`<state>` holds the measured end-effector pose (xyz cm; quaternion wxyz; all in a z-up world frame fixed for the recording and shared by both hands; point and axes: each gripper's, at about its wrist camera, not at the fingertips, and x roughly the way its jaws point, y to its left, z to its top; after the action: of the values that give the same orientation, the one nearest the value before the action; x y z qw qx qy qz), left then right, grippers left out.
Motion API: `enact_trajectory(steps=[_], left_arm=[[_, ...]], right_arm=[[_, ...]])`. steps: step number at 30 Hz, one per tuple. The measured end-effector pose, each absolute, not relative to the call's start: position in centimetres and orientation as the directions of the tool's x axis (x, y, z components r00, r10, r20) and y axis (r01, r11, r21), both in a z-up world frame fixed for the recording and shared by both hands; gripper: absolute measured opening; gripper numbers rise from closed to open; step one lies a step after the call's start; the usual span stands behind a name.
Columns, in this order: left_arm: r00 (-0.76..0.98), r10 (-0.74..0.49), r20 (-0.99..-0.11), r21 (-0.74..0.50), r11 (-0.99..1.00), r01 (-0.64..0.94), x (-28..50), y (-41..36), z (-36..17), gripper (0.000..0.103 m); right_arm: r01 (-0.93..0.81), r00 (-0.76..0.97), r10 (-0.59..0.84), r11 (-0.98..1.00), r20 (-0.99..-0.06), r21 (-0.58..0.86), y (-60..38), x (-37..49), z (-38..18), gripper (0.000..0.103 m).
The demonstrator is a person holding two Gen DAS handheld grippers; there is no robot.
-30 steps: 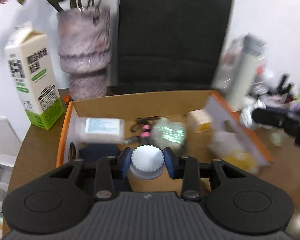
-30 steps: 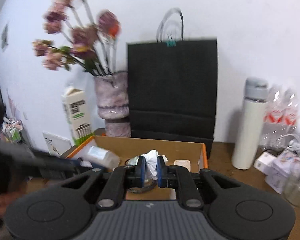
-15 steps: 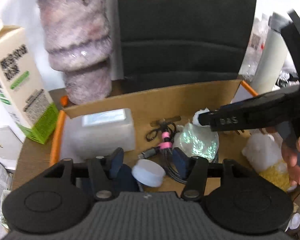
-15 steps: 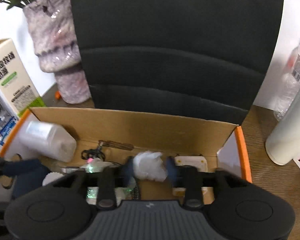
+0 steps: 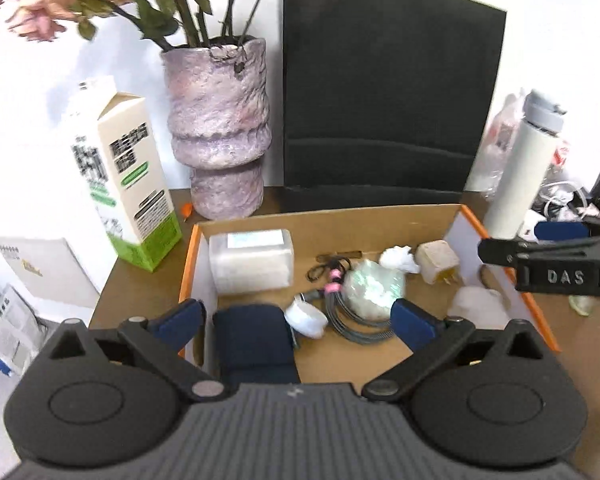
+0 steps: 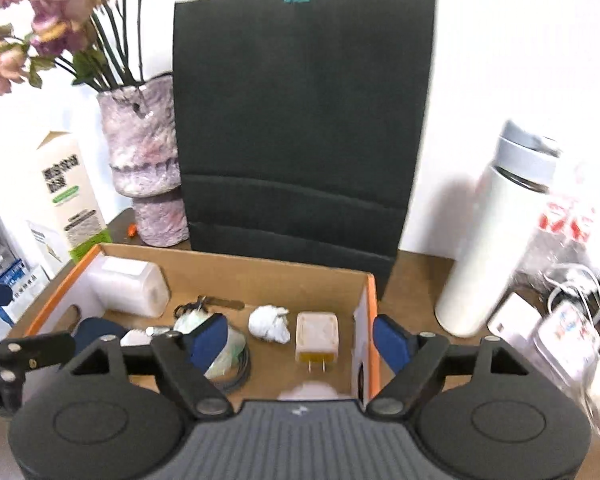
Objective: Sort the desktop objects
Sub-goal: 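Grasp the red rose with the left tool while the right tool grasps the blue-wrapped packet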
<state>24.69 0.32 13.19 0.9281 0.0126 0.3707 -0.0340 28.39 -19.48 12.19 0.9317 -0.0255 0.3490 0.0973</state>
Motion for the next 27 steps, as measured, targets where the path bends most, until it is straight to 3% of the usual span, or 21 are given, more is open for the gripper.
enact_trajectory(steps=[6, 13, 21, 25, 27], left_arm=[[0.754, -0.072, -0.652, -0.033, 0.997, 0.067, 18.6, 0.3, 13.3, 0.103], [0.788, -0.08, -0.611, -0.055, 0.997, 0.058, 11.4, 0.3, 9.0, 0.103], [0.781, -0.086, -0.619, -0.082, 0.996, 0.045, 3.6, 1.3, 2.6, 0.103], [0.794, -0.032, -0.607, 0.02, 0.998, 0.055, 3.1, 0.3, 2.7, 0.103], [0.806, -0.045, -0.591, 0.036, 0.996, 0.082, 3.9, -0.2, 3.3, 0.103]], right_arm=[[-0.188, 0.764, 0.196, 0.979, -0.614, 0.08, -21.6, 22.2, 12.5, 0.08], [-0.192, 0.797, 0.214, 0.976, -0.564, 0.098, -21.9, 13.2, 9.1, 0.078], [-0.243, 0.83, 0.26, 0.965, -0.493, 0.1, -21.0, 4.9, 3.7, 0.061], [-0.237, 0.826, 0.311, 0.948, -0.47, 0.212, -21.7, 3.0, 2.6, 0.058], [-0.259, 0.831, 0.337, 0.939, -0.442, 0.228, -21.8, 2.7, 2.7, 0.052]])
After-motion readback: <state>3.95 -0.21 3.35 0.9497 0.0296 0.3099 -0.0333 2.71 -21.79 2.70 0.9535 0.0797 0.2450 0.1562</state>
